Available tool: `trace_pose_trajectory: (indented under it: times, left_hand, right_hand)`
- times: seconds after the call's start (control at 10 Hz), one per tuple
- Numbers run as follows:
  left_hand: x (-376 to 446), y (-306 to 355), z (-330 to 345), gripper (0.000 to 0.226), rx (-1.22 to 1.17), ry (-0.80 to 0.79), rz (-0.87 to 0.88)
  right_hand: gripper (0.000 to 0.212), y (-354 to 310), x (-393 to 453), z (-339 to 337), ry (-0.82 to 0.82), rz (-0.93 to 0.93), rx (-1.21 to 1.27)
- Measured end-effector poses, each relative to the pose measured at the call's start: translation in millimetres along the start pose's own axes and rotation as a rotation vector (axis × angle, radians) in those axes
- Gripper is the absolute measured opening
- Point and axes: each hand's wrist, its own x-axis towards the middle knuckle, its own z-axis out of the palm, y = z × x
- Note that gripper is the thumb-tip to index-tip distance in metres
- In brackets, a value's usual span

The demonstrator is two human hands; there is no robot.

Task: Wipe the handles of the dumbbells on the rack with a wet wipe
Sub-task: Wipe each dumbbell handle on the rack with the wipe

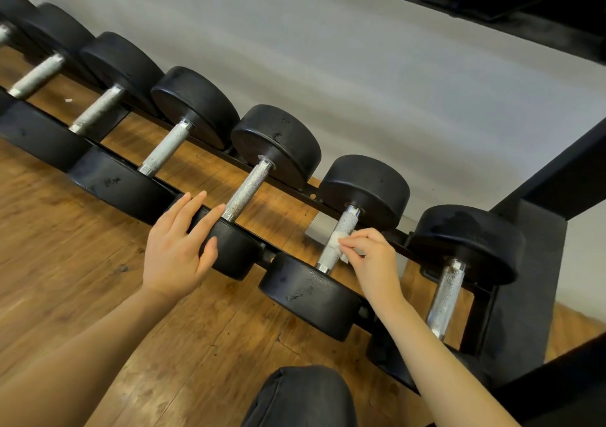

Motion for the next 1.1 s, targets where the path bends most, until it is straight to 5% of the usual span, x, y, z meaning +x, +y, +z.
trace_pose_trajectory:
  times: [0.5,0.7,0.9,1.1]
  left_hand:
    - [0.2,1.5,-1.0,0.050,-0.002,0.010,-0.011]
    - [0.4,0.7,0.3,0.050,-0.009,0.006,-0.007]
    - [-0.4,-0.6,0.8,0.050,-0.008,0.009,-0.007]
    - [-0.6,-0.1,0.5,0.050,-0.002,0.001,-0.010]
  right_hand:
    - [0.016,0.9,-10.8,3.6,-0.107,-0.121,-0.050]
    - [0.018,-0.8,-2.9,3.2,-0.011,-0.012,-0.024]
    - [0.018,0.4,-4.6,1.4,-0.169,-0.040,-0.015]
    - [0.017,-2.9,-3.8,-0.5,-0.154,0.009,0.028]
